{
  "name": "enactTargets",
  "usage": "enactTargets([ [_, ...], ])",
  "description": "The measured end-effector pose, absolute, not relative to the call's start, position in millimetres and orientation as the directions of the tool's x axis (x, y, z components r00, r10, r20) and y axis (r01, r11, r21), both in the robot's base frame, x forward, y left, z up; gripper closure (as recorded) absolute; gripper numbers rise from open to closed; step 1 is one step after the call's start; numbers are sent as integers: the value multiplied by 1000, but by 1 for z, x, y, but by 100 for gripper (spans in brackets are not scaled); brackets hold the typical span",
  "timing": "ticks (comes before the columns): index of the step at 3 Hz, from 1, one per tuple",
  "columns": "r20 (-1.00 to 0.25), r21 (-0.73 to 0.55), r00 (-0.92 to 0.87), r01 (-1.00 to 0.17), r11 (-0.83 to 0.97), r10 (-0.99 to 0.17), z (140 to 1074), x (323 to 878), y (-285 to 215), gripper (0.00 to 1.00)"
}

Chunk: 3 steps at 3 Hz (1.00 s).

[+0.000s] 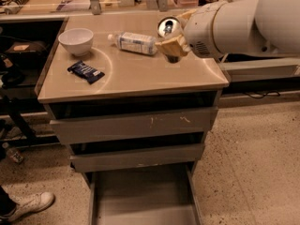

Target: Pick redbull can from bottom drawer and place on counter

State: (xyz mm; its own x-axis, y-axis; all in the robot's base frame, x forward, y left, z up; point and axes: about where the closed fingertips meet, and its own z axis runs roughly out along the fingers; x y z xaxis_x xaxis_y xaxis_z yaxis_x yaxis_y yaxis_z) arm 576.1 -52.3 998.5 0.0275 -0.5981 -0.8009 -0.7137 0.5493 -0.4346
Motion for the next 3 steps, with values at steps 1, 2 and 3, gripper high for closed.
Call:
enactTargets([
  [1,-824,-381,-9,-731,567,-566,995,584,-54,100],
  [2,-840,-327,-46,-751,573,-541,993,601,-55,100],
  [3,-842,-301,-63,-770,563,-536,993,621,-53,100],
])
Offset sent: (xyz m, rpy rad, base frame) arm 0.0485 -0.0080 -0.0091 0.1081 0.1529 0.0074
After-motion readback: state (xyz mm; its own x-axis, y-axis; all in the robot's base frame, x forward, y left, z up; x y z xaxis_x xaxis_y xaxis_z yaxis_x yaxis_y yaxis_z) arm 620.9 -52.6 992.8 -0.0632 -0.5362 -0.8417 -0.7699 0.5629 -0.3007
